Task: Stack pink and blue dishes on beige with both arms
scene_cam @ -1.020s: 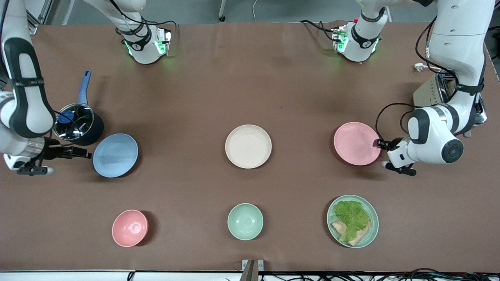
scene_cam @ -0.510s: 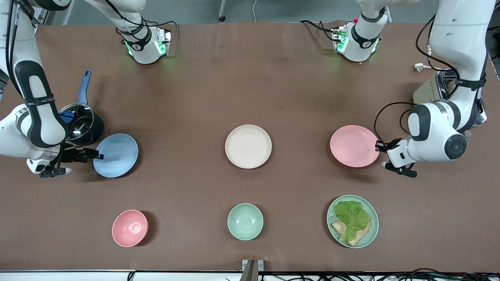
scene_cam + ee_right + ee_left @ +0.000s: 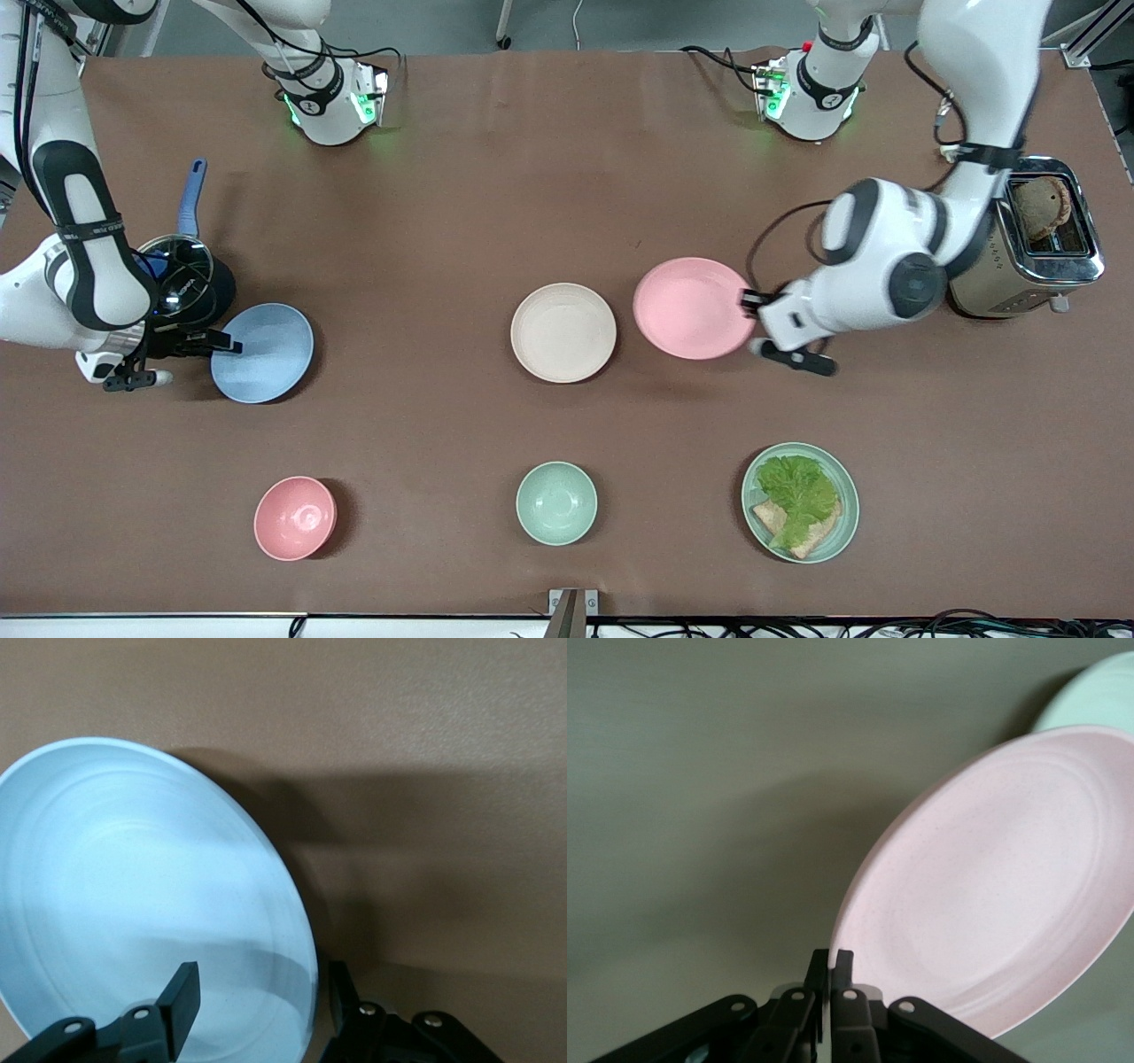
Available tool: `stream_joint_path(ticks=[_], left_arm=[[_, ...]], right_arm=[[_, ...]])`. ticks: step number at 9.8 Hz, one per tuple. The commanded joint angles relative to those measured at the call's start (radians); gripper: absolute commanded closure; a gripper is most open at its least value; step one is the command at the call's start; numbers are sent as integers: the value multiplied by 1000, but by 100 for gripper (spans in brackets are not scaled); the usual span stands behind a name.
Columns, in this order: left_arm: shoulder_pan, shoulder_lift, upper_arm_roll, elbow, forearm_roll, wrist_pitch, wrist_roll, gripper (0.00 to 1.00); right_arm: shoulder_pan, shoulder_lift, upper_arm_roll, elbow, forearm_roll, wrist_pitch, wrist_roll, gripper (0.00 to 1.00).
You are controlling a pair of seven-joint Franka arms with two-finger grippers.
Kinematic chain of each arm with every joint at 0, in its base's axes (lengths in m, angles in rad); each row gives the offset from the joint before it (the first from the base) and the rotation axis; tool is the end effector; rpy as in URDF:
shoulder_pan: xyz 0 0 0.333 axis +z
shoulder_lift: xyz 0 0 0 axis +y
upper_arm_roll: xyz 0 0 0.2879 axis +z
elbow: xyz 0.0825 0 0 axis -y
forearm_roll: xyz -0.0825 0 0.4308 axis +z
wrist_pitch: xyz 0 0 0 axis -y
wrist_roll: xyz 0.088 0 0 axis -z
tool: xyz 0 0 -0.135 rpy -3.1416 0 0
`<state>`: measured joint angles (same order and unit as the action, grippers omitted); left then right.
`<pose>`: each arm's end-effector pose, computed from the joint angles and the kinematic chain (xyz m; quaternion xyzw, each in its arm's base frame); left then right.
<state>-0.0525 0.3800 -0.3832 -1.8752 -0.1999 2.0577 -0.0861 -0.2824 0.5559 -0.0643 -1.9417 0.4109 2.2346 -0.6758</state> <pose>0.5684 -0.2801 0.2320 0.9779 -0.1115 -0.1239 0.1259 0.5706 -0.1867 0.0884 -0.9838 -0.0184 0.0484 0.1714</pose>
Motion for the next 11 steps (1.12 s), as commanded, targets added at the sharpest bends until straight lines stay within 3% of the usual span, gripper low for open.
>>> stream_joint_path(ticks=[1,2,4,6,8,11], left_arm=[[-7,178,-119,117,35,79,-265,100],[-18,227,-169,142,109,137,-403,100],[-44,313,-216,186,209,174,-596,99],[-79,335,-217,203,246,176,-679,99],[-107,356,-217,214,266,193,-713,99],[-133,416,-214,255,335,213,-800,97]], right_arm=[[-14,-19,11,-26,26,11,-24,77],[-14,-19,9,-22,26,7,-21,99],[-12,-21,9,6,26,-4,-7,99],[-9,-22,-2,164,2,-222,74,99],[6,-22,3,320,-128,-396,256,99],[81,-36,33,371,-132,-518,459,99]])
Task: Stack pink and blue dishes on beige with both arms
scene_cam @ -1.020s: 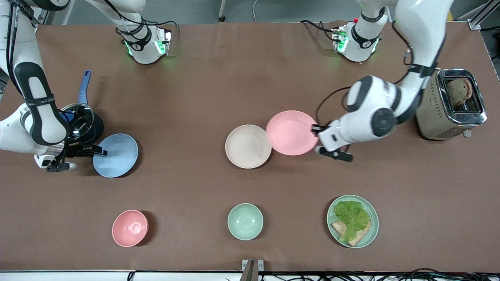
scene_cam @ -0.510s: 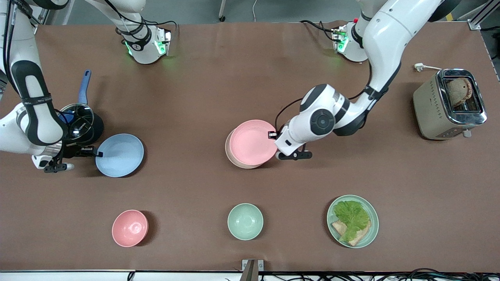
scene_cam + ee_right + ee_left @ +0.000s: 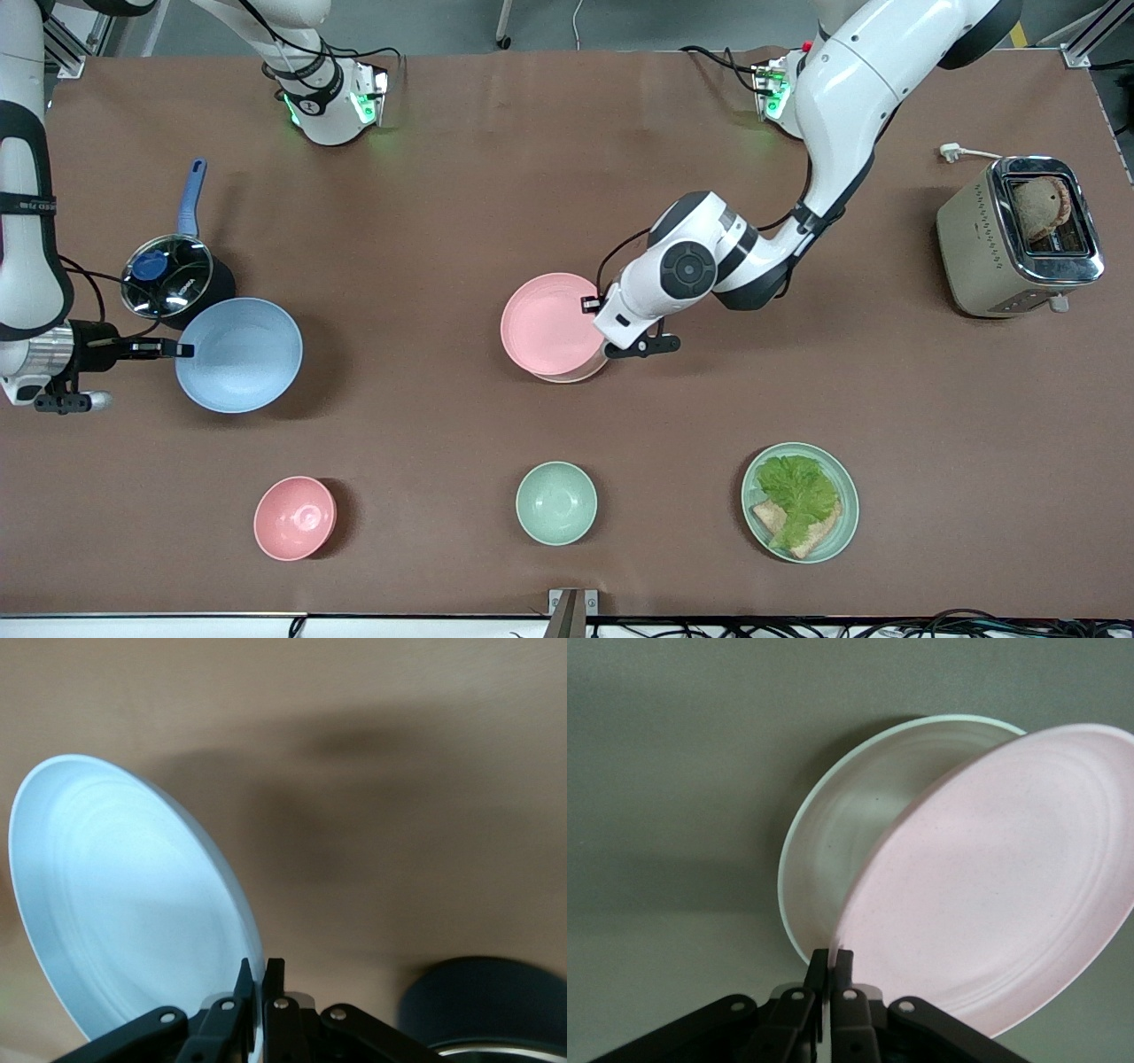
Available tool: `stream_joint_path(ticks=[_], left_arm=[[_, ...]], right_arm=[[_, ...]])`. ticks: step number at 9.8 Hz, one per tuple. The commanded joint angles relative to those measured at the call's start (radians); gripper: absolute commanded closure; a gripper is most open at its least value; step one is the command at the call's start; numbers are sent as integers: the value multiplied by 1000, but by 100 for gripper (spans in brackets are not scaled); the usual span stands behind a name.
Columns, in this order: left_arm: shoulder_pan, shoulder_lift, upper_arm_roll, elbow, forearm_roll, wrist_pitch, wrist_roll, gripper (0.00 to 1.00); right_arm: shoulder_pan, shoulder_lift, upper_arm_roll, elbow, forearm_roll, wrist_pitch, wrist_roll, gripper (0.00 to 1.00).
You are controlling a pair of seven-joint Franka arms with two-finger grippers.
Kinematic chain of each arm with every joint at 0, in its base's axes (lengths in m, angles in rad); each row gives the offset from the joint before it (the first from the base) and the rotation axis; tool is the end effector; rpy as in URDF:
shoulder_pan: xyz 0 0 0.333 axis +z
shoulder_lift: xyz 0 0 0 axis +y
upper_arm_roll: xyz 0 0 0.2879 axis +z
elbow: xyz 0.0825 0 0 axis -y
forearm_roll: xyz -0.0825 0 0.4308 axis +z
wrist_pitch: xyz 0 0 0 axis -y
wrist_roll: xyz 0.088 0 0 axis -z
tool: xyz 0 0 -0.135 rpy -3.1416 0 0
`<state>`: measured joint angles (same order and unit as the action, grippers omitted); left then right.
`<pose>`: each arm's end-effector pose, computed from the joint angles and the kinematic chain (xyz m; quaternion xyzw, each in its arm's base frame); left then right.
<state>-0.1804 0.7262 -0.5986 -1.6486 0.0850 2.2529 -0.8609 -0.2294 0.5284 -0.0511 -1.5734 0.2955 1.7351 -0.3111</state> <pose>0.5207 -0.4738 0.1714 0.9846 0.0736 -0.1152 0.1091 0.6500 -0.1489 0.2394 -0.9751 0.0341 0.1355 0.1722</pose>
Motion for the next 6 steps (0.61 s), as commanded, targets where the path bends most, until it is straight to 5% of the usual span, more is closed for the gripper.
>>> stream_joint_path(ticks=[1,3,4,5,6], left_arm=[[-1,73,3,29,76,17,-26,97],[9,65,3,18,93,8,-21,94],[7,68,3,20,93,8,-24,81],[9,65,5,20,93,8,-24,23],[16,44,5,17,101,5,-23,0]], right_arm=[[28,-25,63,1,-19,-25,181,99],[28,-48,163,0,-21,-37,381,99],[30,-51,221,-2,-21,-37,471,99],[30,-53,276,-2,-19,-35,545,99],[30,-59,327,-4,-21,-26,617,99]])
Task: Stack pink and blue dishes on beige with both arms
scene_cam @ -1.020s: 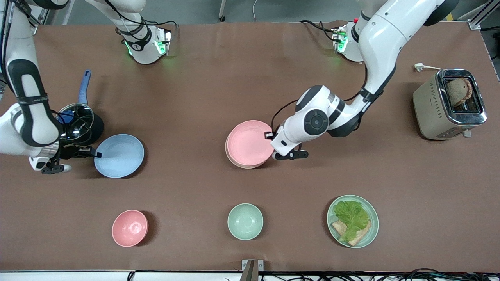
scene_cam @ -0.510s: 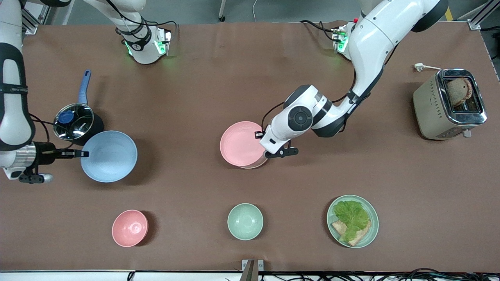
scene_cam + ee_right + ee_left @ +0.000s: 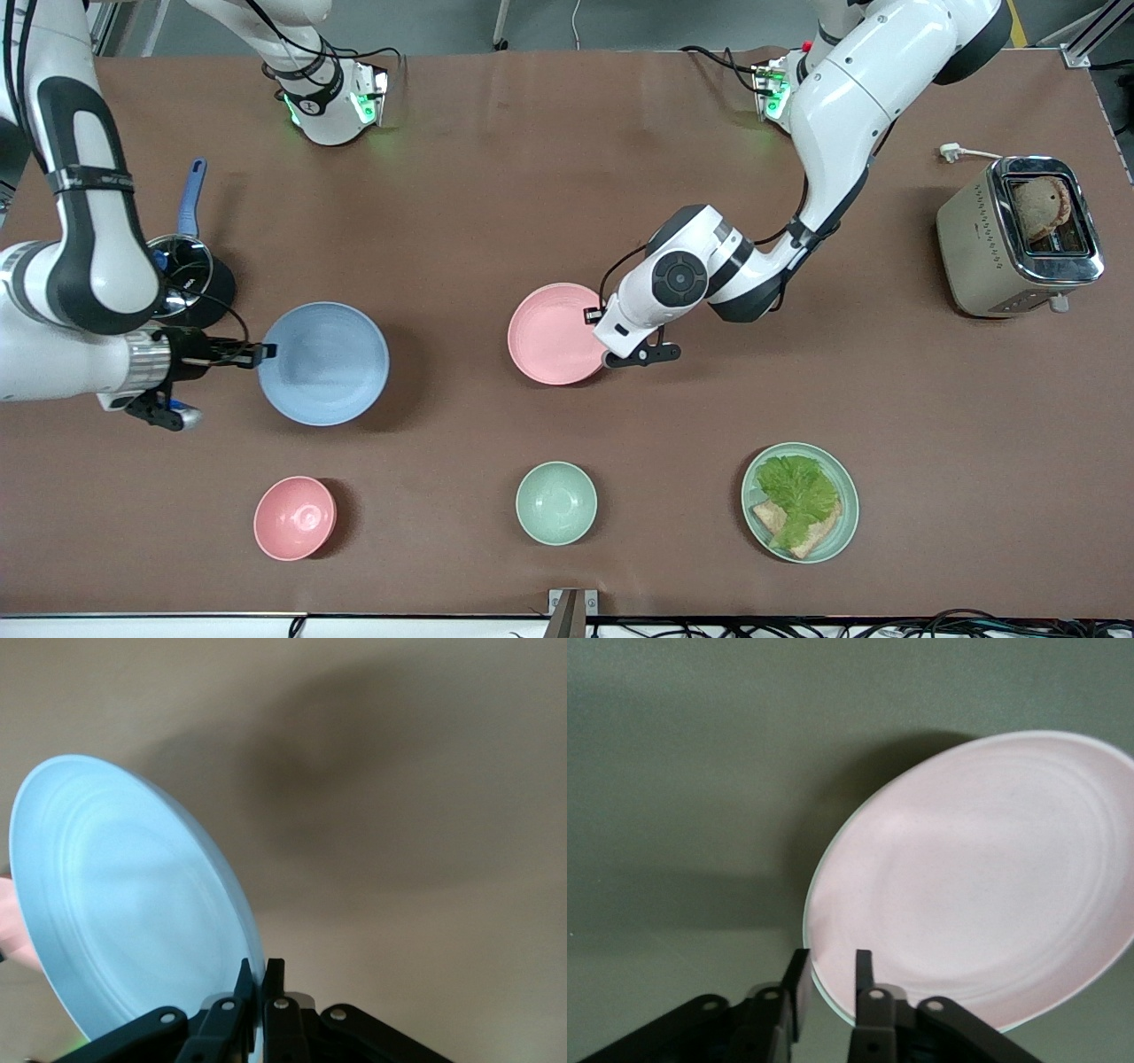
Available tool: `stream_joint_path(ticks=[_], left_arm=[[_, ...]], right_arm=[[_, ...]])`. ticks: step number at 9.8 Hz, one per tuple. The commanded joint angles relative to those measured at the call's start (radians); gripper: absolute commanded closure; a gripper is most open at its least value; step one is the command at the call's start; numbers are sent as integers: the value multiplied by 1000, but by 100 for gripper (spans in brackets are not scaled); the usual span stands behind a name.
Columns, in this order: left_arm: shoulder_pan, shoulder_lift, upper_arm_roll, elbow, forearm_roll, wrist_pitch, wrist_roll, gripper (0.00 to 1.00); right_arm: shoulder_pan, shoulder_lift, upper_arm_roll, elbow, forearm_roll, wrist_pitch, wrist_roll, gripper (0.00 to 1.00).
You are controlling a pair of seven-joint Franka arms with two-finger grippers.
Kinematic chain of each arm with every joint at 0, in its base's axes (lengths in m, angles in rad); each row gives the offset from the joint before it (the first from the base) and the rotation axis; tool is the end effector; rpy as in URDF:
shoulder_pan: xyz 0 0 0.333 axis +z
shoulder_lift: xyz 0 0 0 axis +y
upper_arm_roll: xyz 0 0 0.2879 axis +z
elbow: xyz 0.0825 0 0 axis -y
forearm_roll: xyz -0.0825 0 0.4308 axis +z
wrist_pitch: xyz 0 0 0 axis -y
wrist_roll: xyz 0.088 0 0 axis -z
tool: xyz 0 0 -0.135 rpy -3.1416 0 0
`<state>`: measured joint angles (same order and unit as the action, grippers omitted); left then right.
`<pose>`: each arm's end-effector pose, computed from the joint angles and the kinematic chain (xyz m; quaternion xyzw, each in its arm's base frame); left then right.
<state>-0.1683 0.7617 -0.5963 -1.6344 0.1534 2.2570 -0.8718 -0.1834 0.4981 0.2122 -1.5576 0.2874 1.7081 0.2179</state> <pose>0.5294 -0.4642 0.1550 0.9877 0.0688 -0.1043 0.0942 0.6691 0.0428 0.2763 -0.9582 0.1380 0.1880 0.1657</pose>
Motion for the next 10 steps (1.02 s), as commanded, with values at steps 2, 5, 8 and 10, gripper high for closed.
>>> stream_joint_path(ticks=[2,5,8,10], left_arm=[[39,-121,22,-50,43,-13,67,0],[50,-407,171,-143,32,-176,354,0],[50,-588,341,-134,-52,-215,647,0],[50,-709,432,-137,-104,-305,804,0]], right_arm=[[-15,-32,123,-24,-11,-1,167,99],[-10,-33,295,-77,-5,103,274,99],[137,-29,340,-156,-11,343,426,98],[218,-24,338,-244,-16,537,486,98]])
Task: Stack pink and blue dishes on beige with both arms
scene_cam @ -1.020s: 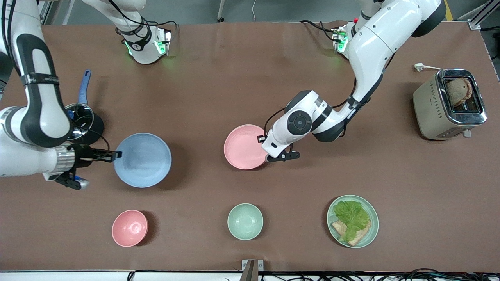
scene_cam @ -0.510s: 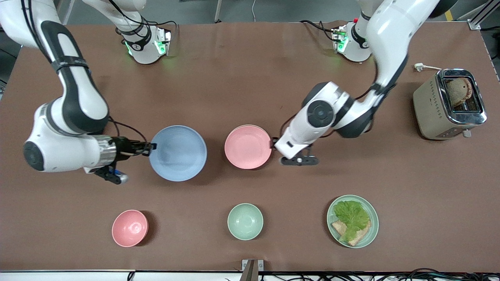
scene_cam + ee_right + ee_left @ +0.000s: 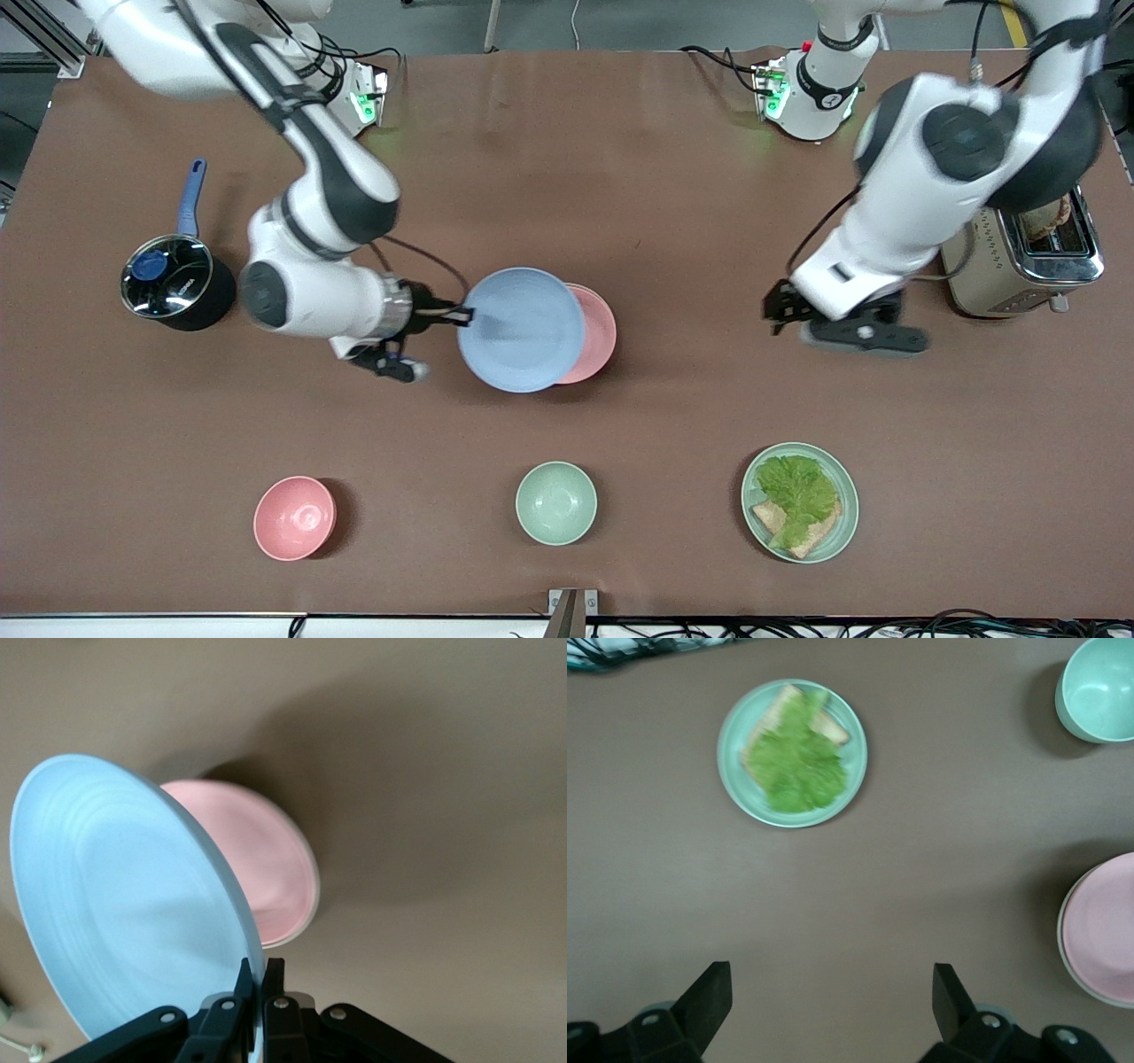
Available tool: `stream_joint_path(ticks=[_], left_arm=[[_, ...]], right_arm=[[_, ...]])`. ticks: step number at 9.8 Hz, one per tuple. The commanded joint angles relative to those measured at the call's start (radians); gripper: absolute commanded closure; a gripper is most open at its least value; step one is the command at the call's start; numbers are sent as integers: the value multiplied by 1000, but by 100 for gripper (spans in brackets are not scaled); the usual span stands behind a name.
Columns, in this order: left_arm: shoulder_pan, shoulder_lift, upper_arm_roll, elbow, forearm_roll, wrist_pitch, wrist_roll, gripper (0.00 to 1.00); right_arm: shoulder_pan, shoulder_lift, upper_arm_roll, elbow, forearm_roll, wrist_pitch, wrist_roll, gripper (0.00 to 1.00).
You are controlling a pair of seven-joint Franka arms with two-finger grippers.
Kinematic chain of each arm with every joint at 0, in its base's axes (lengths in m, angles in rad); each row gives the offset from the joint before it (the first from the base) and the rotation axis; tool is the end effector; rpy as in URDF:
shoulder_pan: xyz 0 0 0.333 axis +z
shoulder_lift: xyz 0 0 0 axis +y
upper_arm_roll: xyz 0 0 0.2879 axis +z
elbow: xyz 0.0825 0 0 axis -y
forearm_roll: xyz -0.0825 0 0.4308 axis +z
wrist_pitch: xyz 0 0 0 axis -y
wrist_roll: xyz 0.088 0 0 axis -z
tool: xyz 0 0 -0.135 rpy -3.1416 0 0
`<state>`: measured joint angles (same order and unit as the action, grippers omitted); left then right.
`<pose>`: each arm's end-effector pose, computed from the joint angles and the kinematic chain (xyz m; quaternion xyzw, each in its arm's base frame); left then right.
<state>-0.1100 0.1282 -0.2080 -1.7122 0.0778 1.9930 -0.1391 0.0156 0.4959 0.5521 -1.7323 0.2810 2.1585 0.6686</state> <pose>0.6333 -0.1968 0.4546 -0.9916 0.1003 -0.0810 0.0053 0.5812 0.3689 0.2611 -0.9587 0.1524 0.1439 0.1924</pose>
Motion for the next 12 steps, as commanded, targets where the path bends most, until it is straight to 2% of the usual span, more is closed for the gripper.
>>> stream_joint_path(ticks=[1,3,4,5,7,8,12], left_arm=[[-7,-134,67,-61,-29,-113,87,0],[41,-203,81,-57,-30,-129,137,0],[58,-219,85,-34,-45,-155,139,0],[59,-201,107,73,-85,-254,138,0],[61,-106,111,289,-85,-449,134,0],[59,-90,111,321,-85,-500,134,0],[58,-130,114,283,-88,-560,159,0]], right_arm=[[56,-17,-1,-116,-10,175,42,98],[72,-11,-1,-194,-11,305,39,98],[69,-11,-1,-225,-43,329,39,98],[67,-11,-1,-258,-72,357,40,98],[72,-8,-1,-302,-85,432,39,98],[76,-8,-1,-300,-85,435,42,98],[81,23,-3,-303,-86,468,40,97]])
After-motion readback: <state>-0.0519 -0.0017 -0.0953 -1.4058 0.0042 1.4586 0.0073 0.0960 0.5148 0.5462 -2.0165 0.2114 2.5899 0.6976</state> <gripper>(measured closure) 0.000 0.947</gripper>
